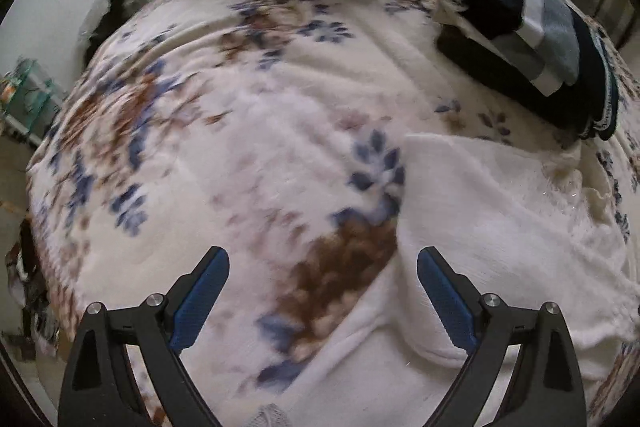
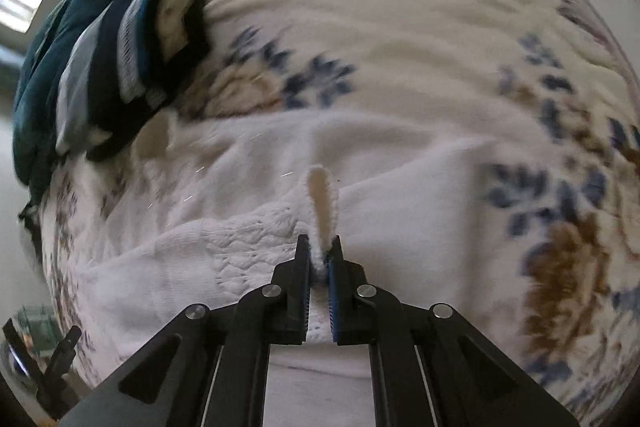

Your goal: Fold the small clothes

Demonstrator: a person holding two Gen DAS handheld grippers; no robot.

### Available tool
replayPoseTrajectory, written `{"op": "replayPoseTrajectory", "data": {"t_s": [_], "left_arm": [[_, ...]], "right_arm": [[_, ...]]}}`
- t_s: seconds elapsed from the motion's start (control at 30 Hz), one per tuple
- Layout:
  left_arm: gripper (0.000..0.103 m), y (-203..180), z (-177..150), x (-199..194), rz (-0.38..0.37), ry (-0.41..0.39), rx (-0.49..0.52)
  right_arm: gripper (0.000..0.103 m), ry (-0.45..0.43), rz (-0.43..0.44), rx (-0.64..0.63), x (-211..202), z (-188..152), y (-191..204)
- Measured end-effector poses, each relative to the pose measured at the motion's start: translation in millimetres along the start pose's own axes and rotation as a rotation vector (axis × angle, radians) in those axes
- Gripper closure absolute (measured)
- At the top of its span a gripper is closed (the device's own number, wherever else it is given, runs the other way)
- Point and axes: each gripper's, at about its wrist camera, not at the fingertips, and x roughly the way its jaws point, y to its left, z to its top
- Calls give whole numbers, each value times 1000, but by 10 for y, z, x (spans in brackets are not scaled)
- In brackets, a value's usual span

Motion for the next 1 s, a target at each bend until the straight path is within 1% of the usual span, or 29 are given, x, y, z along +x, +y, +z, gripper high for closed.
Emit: {"op": "replayPoseTrajectory", "data": {"t_s": [0.07, 0.17, 0.23, 0.3, 0.33, 0.37, 0.4, 0.43, 0.5, 0.53, 0.57, 0.6, 0.67, 0.7, 0.77, 0.8, 0.83, 0.9, 0.93, 1.0], "left_arm": [[7, -134, 92, 91, -15, -3, 27], [7, -354, 219, 289, -27, 13, 83], [7, -486, 275, 452, -15, 29, 131], [7, -577, 297, 633, 19, 64, 182], [7, -588, 301, 692, 19, 78, 193], [7, -581, 305, 727, 16, 89, 199], [7, -567, 309, 721, 8, 91, 200], [7, -547, 309, 687, -7, 87, 201], [7, -504, 293, 576, -25, 62, 207], [7, -492, 279, 526, -30, 49, 216], [7, -477, 255, 487, -43, 36, 229], [7, -478, 237, 493, -47, 34, 242], [7, -485, 195, 596, -33, 42, 276], [7, -485, 158, 698, -24, 61, 291], [7, -457, 147, 746, -39, 82, 282], [7, -451, 142, 695, -46, 68, 279], [7, -473, 121, 583, -47, 41, 289], [7, -553, 46, 321, -57, -3, 320], [7, -617, -34, 129, -68, -22, 338], [7, -749, -220, -220, -107, -36, 362]], "right_arm": [[96, 4, -47, -2, -17, 38, -154], [96, 44, -71, 13, 46, 63, -339], [96, 74, -91, 18, 125, 58, -420], [93, 104, -134, 23, 228, 46, -525], [92, 130, -144, 38, 281, 51, -579], [83, 146, -148, 69, 309, 55, -629], [77, 146, -156, 94, 288, 54, -654], [74, 122, -154, 110, 213, 52, -653], [63, 69, -144, 106, 61, 30, -583], [60, 37, -122, 85, -23, 5, -516], [57, 15, -104, 35, -82, -37, -398], [56, 14, -105, 3, -84, -67, -331], [56, 58, -140, -58, 48, -148, -212], [56, 91, -160, -59, 169, -179, -213], [56, 154, -210, -55, 372, -210, -242], [56, 171, -213, -50, 411, -215, -263], [56, 177, -198, -43, 396, -206, -285], [56, 158, -149, -40, 214, -170, -319], [56, 151, -120, -43, 104, -160, -344], [56, 150, -73, -44, -132, -170, -438]]}}
